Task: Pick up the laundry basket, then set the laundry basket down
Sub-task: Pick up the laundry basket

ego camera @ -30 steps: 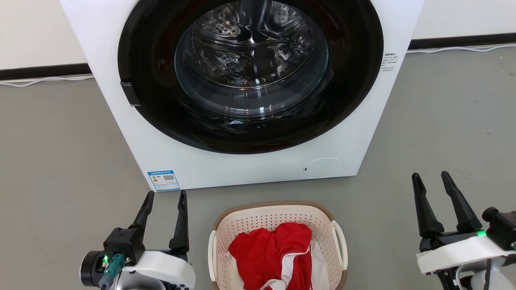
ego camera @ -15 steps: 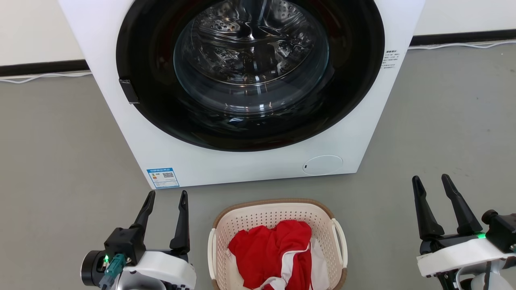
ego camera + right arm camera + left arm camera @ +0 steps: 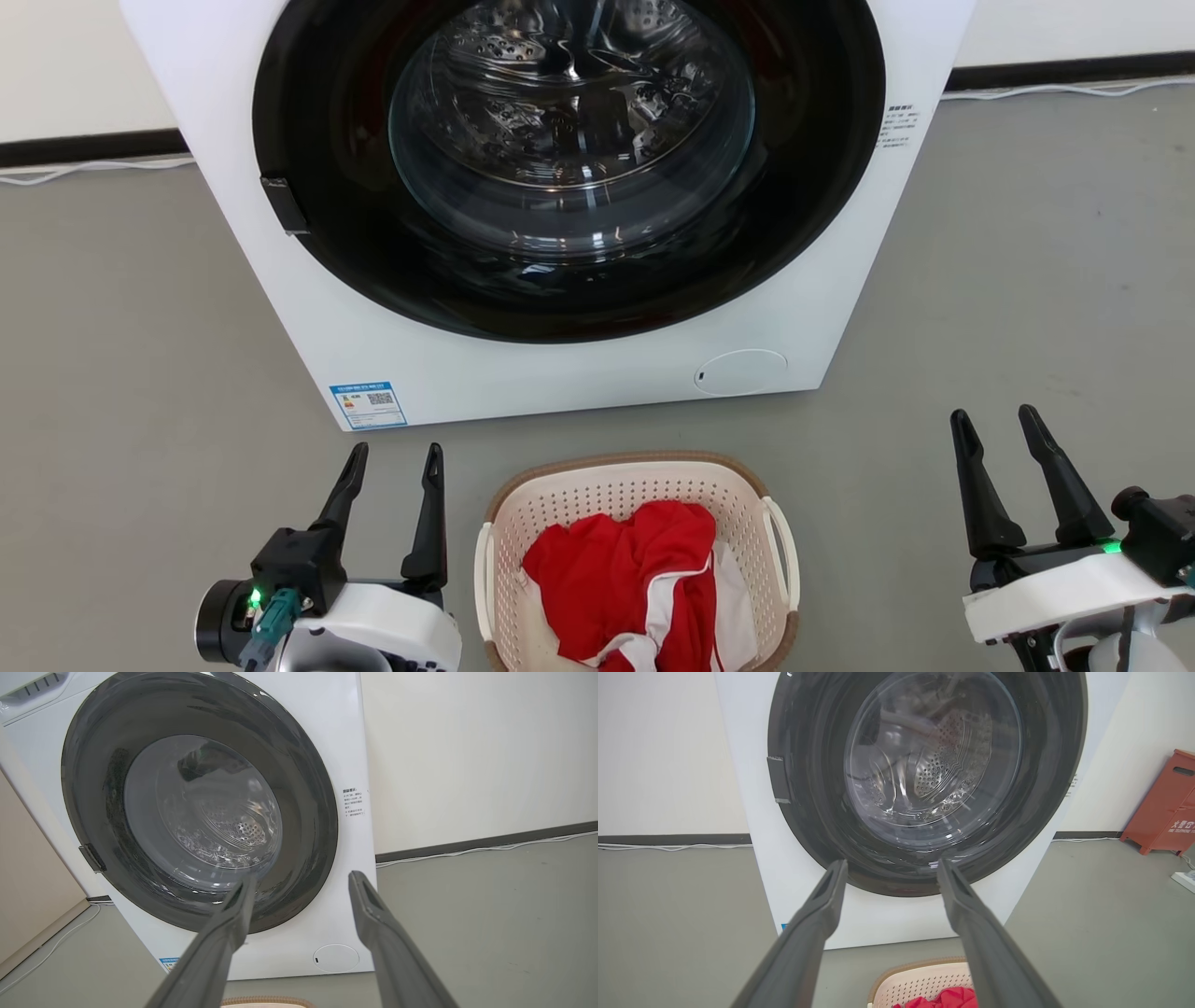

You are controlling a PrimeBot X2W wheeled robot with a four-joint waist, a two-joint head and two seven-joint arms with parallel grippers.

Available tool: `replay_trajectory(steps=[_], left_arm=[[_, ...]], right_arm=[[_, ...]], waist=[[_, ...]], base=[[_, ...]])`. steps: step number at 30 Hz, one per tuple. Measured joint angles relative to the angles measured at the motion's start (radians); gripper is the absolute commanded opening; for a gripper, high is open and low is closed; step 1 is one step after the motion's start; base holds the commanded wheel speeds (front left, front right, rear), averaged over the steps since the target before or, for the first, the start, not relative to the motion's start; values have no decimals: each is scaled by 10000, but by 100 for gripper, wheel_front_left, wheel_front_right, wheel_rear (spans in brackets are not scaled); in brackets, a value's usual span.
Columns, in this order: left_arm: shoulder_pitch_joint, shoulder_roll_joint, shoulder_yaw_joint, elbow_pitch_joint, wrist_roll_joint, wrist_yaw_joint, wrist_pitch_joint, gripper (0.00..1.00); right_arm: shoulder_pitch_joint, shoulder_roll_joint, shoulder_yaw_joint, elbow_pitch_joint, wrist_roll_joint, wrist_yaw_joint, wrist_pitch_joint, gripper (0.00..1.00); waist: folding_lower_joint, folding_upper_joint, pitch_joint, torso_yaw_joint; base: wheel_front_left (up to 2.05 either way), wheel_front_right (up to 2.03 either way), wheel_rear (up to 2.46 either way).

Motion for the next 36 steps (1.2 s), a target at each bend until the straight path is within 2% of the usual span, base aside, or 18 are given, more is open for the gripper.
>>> replay_trajectory(steps=[14,26,36], left_arm=[[-668,-2,-497,625,-2,424,0,100],[-1964,-31,-1018,1806,-199,899,2,100],[-3134,-58,-1285,3229,-725,1049,2,100]], right_arm=[[-511,-422,255,360,224,0,0,100],[-1621,-924,759,1154,828,0,0,100],[-2622,-1241,1570,2127,1237,0,0,100]], waist=[[0,0,1101,-12],[0,0,2708,114],[1,0,3929,256]], base=[[0,0,0],[0,0,0],[0,0,0]])
